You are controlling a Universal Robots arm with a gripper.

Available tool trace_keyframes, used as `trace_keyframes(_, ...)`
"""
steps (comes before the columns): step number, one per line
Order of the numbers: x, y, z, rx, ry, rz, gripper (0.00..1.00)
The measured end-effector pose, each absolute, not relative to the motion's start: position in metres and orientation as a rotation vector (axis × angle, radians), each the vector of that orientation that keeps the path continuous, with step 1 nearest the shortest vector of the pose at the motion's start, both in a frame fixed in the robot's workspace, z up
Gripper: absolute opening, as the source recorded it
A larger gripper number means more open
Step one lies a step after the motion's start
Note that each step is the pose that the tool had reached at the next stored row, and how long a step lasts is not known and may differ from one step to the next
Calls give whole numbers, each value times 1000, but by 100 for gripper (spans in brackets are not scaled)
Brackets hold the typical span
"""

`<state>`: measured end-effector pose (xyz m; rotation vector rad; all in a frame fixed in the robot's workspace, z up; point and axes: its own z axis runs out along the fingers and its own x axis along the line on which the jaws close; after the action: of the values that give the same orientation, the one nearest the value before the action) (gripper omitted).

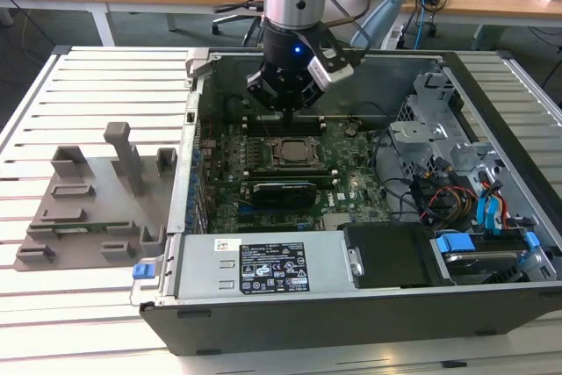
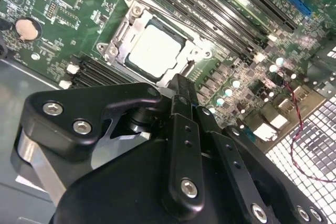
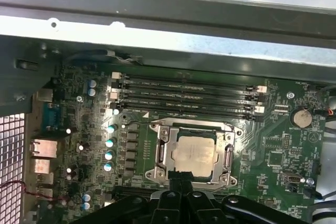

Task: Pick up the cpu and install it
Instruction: 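Install the first cpu locking lever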

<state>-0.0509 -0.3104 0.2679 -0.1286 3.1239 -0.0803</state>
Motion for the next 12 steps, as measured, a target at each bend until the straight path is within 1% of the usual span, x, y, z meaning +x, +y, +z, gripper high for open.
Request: trace_keyframes(12,-68,-310,268,-128,3124,-80,11)
